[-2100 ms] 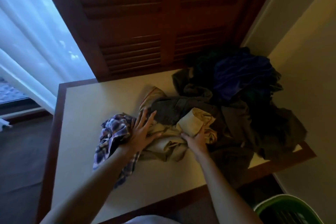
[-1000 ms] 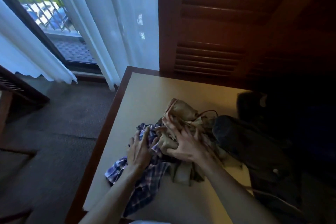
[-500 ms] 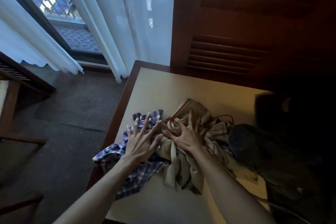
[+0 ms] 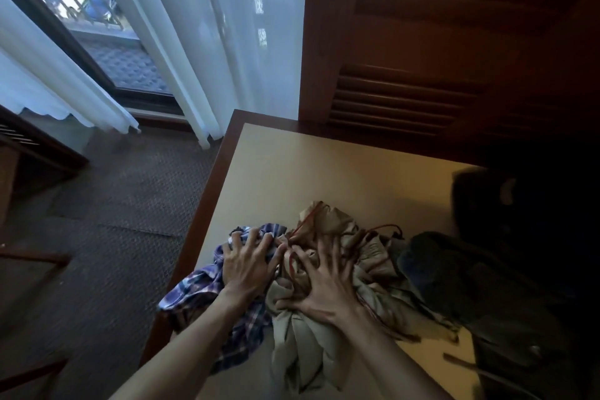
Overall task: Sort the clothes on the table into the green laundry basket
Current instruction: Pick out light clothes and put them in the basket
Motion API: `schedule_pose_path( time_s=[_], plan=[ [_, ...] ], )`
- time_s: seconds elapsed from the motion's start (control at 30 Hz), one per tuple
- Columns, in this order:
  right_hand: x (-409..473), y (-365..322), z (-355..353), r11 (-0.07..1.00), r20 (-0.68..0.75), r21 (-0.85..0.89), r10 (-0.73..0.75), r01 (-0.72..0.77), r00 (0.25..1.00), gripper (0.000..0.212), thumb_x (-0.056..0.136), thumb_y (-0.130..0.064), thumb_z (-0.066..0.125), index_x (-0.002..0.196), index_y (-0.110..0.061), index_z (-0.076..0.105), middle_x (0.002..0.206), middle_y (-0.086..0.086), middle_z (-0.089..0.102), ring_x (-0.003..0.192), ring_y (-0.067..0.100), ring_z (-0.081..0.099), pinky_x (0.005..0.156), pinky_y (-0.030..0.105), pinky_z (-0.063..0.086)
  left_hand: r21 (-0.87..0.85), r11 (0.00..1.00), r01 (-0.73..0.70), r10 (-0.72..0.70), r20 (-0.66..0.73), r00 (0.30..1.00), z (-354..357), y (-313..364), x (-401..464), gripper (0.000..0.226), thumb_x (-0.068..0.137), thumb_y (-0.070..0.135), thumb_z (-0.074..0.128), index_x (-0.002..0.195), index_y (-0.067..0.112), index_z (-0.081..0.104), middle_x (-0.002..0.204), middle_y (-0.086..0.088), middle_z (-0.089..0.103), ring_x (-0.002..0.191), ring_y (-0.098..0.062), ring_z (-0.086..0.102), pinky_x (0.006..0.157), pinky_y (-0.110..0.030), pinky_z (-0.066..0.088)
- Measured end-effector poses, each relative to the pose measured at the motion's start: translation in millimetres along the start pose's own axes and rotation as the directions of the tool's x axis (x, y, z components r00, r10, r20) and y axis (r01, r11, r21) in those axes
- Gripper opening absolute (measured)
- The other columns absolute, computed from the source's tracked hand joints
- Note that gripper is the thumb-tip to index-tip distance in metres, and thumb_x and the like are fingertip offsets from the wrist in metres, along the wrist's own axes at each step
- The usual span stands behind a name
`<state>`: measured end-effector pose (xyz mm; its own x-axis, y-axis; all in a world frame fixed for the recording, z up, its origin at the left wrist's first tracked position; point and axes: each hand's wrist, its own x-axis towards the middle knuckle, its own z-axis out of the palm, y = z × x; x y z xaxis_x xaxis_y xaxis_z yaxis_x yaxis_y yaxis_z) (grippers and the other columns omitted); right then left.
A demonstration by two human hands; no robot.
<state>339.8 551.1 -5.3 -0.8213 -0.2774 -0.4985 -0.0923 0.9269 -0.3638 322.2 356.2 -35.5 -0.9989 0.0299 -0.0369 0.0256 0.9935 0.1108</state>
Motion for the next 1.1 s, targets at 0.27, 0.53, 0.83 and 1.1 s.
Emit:
schedule_pose_path(
  time_s=[0.27, 0.53, 0.83, 1.1],
  plan=[
    [25, 1, -6, 0.994, -0.367, -0.072, 0.050, -0.082, 0.929, 0.033, 0.068, -0.053, 0.062, 0.090, -0.030, 0.069, 0.128, 0.006, 0.060, 0.114, 0.036, 0.057, 0.093, 0.063, 0.040, -0.080, 0.993, 0.091, -0.090, 0.018, 0.996, -11, -1, 6, 0.054, 0.097, 0.068, 0.031, 0.100, 0.028, 0.067, 0.104, -0.001, 0.066, 0.095, -0.037, 0.061, 0.074, -0.044, 0.051],
    [45, 5, -73, 0.890, -0.376, 0.409, 0.363, -0.199, 0.852, 0.050, 0.074, -0.063, 0.065, 0.075, -0.013, 0.069, 0.088, 0.010, 0.075, 0.085, 0.034, 0.069, 0.069, 0.034, 0.050, -0.325, 0.936, 0.138, -0.147, -0.005, 0.989, -58, 18, 39, 0.055, 0.096, 0.065, 0.048, 0.072, 0.019, 0.066, 0.082, -0.001, 0.068, 0.081, -0.030, 0.066, 0.064, -0.034, 0.042],
    [-26, -34, -144, 0.828, -0.547, 0.560, 0.352, 0.020, 0.760, 0.044, 0.075, -0.058, 0.066, 0.065, -0.015, 0.067, 0.070, 0.000, 0.069, 0.072, 0.024, 0.065, 0.067, 0.036, 0.052, -0.365, 0.921, -0.136, 0.044, -0.250, 0.967, -170, 54, 34, 0.061, 0.097, 0.064, 0.049, 0.053, 0.024, 0.037, 0.060, 0.007, 0.047, 0.054, -0.020, 0.050, 0.053, -0.029, 0.027],
    [-156, -80, -179, 0.826, -0.705, 0.551, 0.384, 0.119, 0.596, 0.034, 0.084, -0.047, 0.069, 0.064, -0.019, 0.066, 0.063, -0.007, 0.065, 0.066, 0.010, 0.062, 0.066, 0.029, 0.050, -0.386, 0.837, -0.387, 0.198, -0.445, 0.873, -249, 76, -20, 0.057, 0.098, 0.066, 0.045, 0.056, 0.028, 0.047, 0.059, 0.010, 0.046, 0.056, -0.013, 0.051, 0.054, -0.028, 0.040]
  ],
)
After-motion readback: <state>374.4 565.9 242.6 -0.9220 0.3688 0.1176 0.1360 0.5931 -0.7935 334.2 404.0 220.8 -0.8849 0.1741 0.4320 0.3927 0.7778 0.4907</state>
